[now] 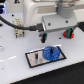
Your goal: Insert the blue gear onto the right peg, followed by the red gear
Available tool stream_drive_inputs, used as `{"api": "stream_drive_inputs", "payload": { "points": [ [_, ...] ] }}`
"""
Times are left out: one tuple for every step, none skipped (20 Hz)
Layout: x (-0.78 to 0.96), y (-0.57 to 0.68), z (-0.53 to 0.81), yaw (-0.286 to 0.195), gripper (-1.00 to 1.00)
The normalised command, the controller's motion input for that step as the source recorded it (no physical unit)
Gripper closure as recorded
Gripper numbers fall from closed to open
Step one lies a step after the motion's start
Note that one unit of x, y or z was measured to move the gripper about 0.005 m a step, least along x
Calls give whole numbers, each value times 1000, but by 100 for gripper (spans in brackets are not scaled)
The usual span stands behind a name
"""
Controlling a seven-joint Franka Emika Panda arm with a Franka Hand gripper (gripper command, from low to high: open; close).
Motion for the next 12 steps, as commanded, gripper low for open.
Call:
{"api": "stream_drive_inputs", "payload": {
  "points": [
    [-612,386,38,0,-100],
    [-560,478,3,0,-100],
    [-645,387,24,0,-100],
    [-752,283,28,0,-100],
    [-787,270,23,0,-100],
    [-777,229,-8,0,-100],
    [-789,217,-32,0,-100],
    [-732,305,-23,0,-100],
    [-658,333,-20,0,-100],
    [-526,413,8,0,-100],
    [83,334,41,0,-100],
    [151,417,83,0,-100]
  ]
}}
